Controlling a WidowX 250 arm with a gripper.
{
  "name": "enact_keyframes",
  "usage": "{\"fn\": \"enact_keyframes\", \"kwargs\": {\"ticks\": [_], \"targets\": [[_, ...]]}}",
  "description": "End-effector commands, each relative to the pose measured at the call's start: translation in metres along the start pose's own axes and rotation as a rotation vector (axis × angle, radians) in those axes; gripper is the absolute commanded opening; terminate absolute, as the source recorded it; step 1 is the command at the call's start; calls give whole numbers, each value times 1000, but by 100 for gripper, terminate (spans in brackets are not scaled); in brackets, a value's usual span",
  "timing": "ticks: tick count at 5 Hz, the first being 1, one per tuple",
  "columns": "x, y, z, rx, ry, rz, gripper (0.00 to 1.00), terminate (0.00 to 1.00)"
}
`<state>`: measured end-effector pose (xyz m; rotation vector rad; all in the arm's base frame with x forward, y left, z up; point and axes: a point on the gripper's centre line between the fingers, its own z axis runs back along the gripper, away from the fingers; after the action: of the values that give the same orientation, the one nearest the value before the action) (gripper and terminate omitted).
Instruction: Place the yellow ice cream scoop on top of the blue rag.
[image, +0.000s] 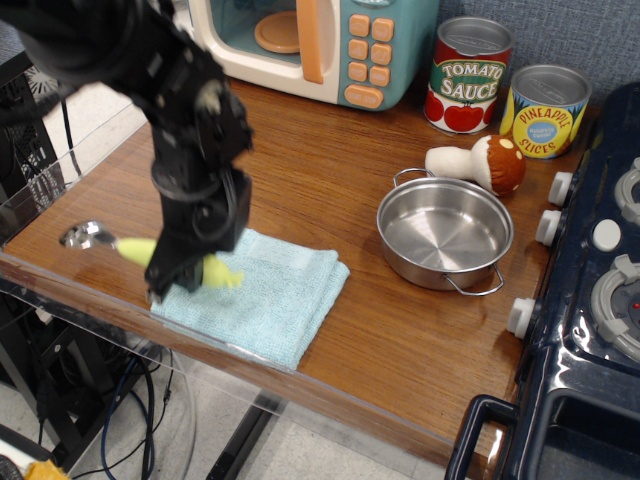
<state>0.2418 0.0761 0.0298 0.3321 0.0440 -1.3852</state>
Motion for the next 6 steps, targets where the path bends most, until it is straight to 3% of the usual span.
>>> {"fn": "enact_keyframes", "kwargs": {"ticks": [1, 2, 4, 5, 6], "targets": [[10, 8, -7, 17, -21, -28, 0, 0], [5, 9, -8, 6, 8, 8, 100, 0], [-2, 13, 8, 28, -14, 44, 100, 0], [-12, 19, 29, 53, -24, 71, 100, 0], [-21, 27, 52, 63, -76, 102, 100, 0]]}}
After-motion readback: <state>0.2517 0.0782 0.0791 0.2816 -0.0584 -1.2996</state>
